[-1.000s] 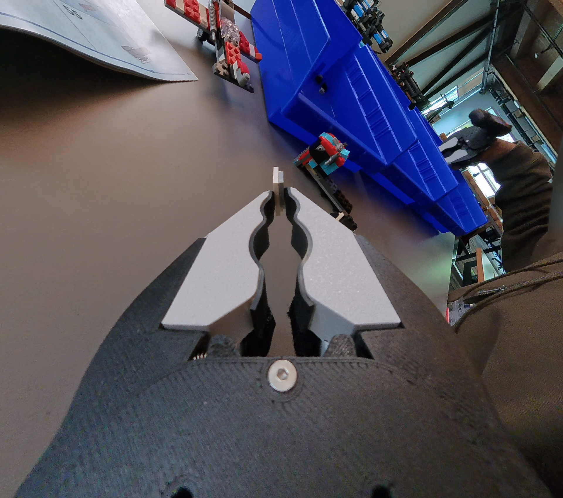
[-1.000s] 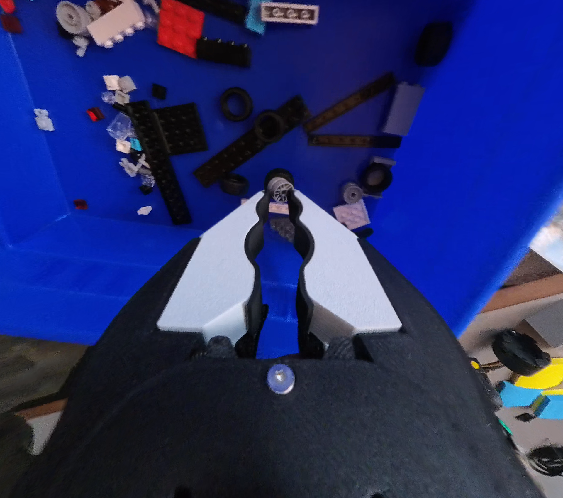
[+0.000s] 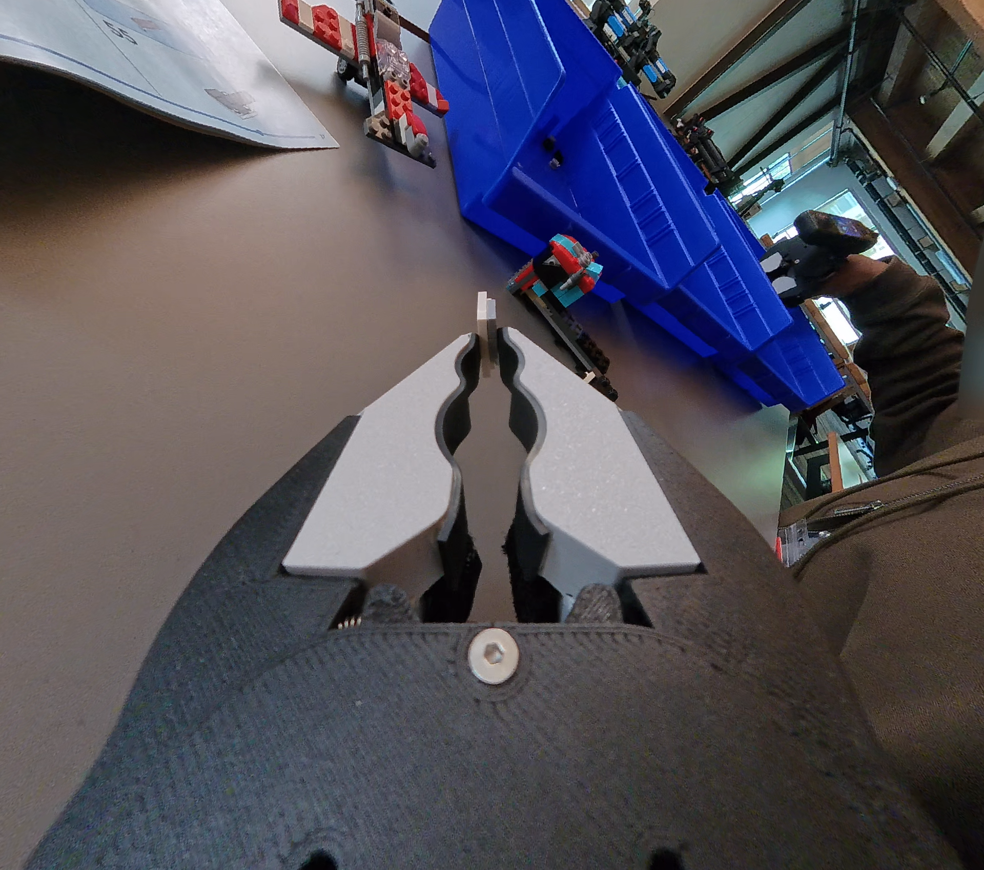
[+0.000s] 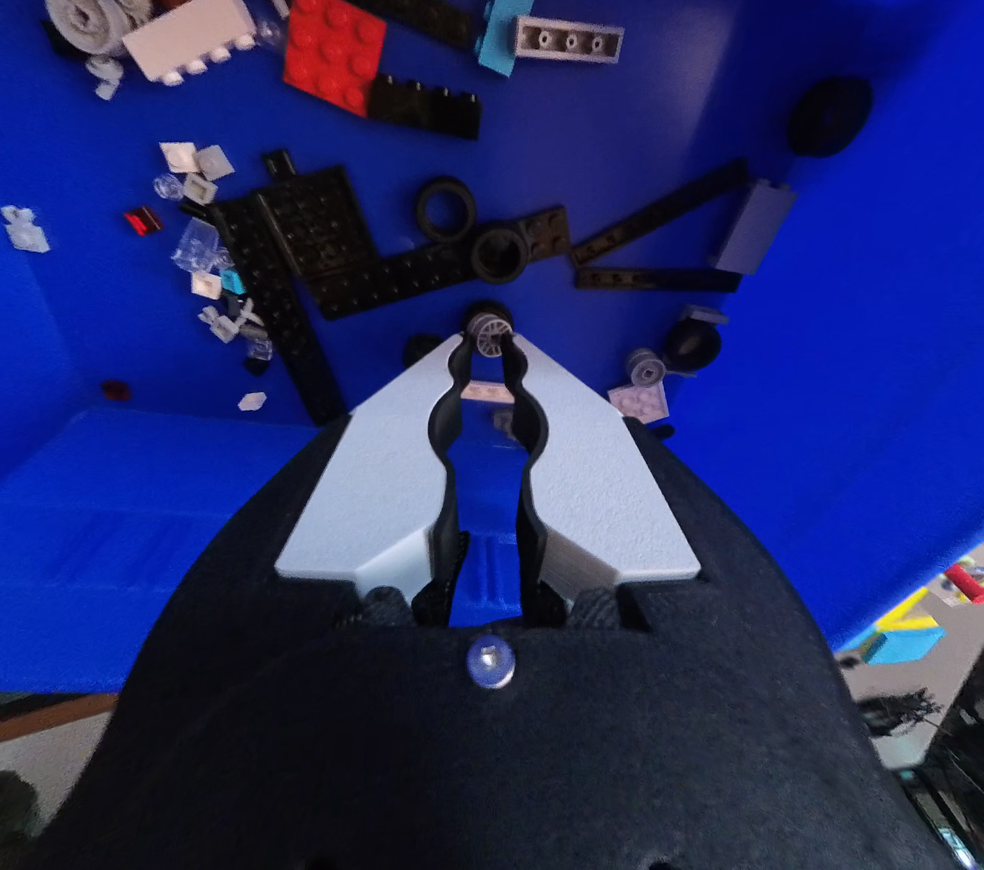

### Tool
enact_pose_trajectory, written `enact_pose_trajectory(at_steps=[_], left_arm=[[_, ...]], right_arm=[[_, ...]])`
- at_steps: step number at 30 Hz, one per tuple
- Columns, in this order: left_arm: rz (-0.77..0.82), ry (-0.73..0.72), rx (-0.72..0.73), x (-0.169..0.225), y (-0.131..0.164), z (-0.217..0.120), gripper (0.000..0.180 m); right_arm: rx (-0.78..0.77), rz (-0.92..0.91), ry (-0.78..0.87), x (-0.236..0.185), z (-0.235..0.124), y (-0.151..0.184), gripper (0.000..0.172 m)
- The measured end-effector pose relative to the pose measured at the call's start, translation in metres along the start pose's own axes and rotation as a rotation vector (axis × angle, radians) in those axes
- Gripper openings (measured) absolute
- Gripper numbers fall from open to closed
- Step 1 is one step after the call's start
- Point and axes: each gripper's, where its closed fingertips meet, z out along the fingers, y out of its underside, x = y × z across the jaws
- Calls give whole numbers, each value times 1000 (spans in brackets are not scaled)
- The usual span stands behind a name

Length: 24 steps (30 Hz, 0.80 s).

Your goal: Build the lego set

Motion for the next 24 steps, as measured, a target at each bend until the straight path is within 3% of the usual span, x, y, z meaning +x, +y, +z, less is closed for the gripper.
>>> enact_pose_trajectory(at_steps=[3, 8, 17, 24], left_arm=[[0, 0, -1, 0, 0, 0, 7], [0, 0, -1, 0, 0, 0, 7], [-1, -4, -3, 0, 1, 0, 7], [-4, -9, -8, -2, 1, 1, 7]], right_arm=[[96, 9, -92, -15, -6, -15, 13], [139, 20, -98, -15, -13, -21, 13], [49, 28, 2, 2, -6, -1, 14], [93, 46, 25, 7, -16, 1, 14]])
